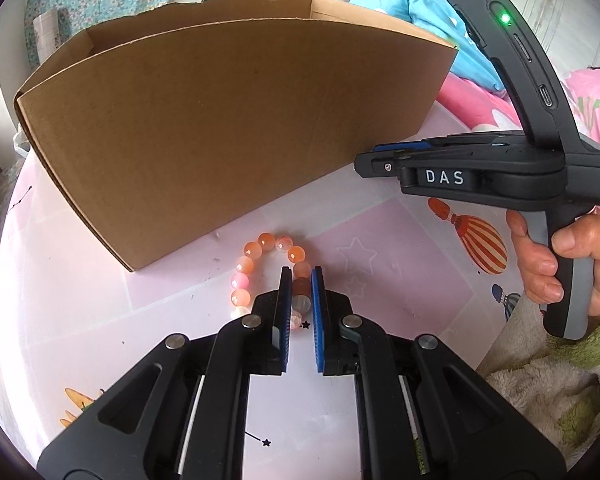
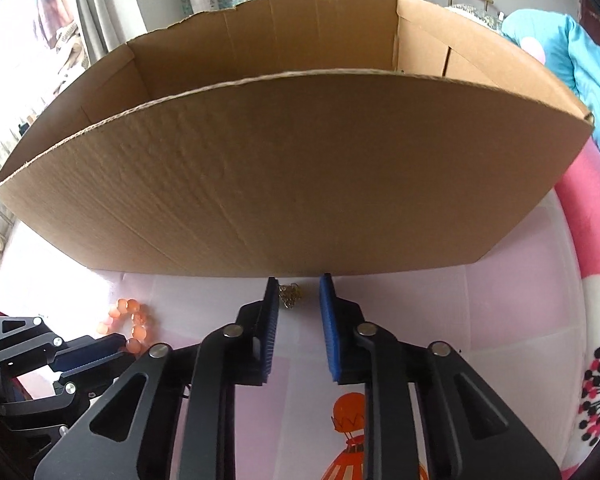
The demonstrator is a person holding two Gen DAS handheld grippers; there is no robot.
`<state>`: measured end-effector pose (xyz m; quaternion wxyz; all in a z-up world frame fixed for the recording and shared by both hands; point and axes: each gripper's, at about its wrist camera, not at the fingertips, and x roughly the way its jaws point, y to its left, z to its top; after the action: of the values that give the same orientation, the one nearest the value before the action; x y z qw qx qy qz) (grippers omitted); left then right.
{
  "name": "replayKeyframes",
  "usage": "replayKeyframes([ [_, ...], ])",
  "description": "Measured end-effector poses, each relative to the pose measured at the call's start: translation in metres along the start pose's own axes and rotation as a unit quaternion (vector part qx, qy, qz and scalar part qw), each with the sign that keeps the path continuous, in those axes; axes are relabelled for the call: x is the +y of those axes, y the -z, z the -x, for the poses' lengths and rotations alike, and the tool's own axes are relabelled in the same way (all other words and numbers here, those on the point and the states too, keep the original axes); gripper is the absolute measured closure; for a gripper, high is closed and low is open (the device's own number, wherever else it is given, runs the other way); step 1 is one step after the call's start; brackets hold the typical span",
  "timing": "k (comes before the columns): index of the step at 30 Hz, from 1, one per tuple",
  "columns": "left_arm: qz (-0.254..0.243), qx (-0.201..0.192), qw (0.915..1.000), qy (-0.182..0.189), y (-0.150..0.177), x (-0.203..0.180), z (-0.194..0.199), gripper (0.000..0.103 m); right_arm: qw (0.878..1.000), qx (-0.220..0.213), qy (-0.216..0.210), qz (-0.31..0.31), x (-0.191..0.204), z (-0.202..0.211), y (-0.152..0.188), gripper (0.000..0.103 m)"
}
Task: Organize jewelry
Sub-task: 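Close the right gripper on the small gold charm while the left gripper holds the bracelet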
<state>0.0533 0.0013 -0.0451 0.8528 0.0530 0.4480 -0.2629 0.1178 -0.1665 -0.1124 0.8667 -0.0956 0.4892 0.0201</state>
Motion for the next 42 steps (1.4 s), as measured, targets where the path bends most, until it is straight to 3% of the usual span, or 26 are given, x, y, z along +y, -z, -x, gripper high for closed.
replayKeyframes([
  [4, -0.001, 0.0, 1.0, 0.0, 0.0, 0.001, 0.001, 0.094, 1.0, 0.001, 0.003, 0.013, 0.004, -0.003, -0.002, 0.097],
  [21, -0.008, 0.003, 0.9997, -0.021, -0.003, -0.005, 0.001, 0.094, 0.995, -0.016, -0.063, -0.078, -0.028, 0.032, 0.01, 0.1],
  [30, -0.005, 0.004, 0.9994, -0.033, -0.005, -0.009, -0.001, 0.094, 0.993, -0.033, -0.078, -0.078, -0.035, 0.052, 0.013, 0.099],
  [33, -0.004, 0.004, 0.9993, -0.036, -0.006, -0.011, -0.002, 0.094, 0.996, -0.02, -0.065, -0.06, -0.034, 0.048, 0.018, 0.09],
  [35, -0.003, 0.005, 0.9993, -0.038, -0.006, -0.012, -0.002, 0.094, 0.998, -0.017, -0.046, -0.041, -0.028, 0.043, 0.018, 0.074],
  [42, -0.004, 0.005, 0.9991, -0.042, -0.007, -0.015, -0.004, 0.094, 0.999, -0.007, -0.021, 0.025, -0.014, 0.022, 0.018, 0.074],
])
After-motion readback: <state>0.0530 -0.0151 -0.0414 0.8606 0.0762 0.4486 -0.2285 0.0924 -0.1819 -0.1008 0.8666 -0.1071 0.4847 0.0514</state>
